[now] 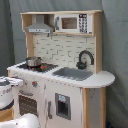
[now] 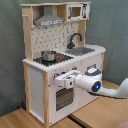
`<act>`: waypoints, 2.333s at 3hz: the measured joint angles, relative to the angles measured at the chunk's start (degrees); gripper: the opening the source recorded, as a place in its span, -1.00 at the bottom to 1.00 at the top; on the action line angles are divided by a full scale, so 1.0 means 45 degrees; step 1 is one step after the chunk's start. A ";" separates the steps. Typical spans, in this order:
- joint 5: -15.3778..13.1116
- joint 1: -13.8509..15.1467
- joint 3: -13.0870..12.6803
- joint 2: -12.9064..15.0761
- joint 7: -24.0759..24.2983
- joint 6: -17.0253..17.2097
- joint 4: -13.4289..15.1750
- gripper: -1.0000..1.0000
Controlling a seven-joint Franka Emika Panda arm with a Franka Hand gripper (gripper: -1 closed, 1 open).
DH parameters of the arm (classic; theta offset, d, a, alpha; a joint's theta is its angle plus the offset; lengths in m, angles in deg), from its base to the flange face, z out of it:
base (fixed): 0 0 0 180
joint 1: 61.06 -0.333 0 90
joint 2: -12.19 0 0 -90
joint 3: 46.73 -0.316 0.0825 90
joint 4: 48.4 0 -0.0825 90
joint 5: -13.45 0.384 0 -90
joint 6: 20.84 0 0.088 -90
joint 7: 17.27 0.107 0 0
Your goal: Play with the kitchen
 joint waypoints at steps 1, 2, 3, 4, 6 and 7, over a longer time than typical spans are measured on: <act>0.0000 0.0000 0.0000 0.0000 0.0000 -0.0013 -0.0014 -1.00; 0.0280 0.0144 -0.0092 0.0018 0.1153 -0.0048 -0.0515 -1.00; 0.0767 0.0137 -0.0154 0.0061 0.2339 -0.0030 -0.0490 -1.00; 0.1304 0.0125 -0.0215 0.0062 0.3643 0.0028 -0.0477 -1.00; 0.1840 0.0103 -0.0279 0.0061 0.6421 0.0153 -0.0470 -1.00; 0.1868 0.0098 -0.0292 0.0061 0.7818 0.0190 -0.0470 -1.00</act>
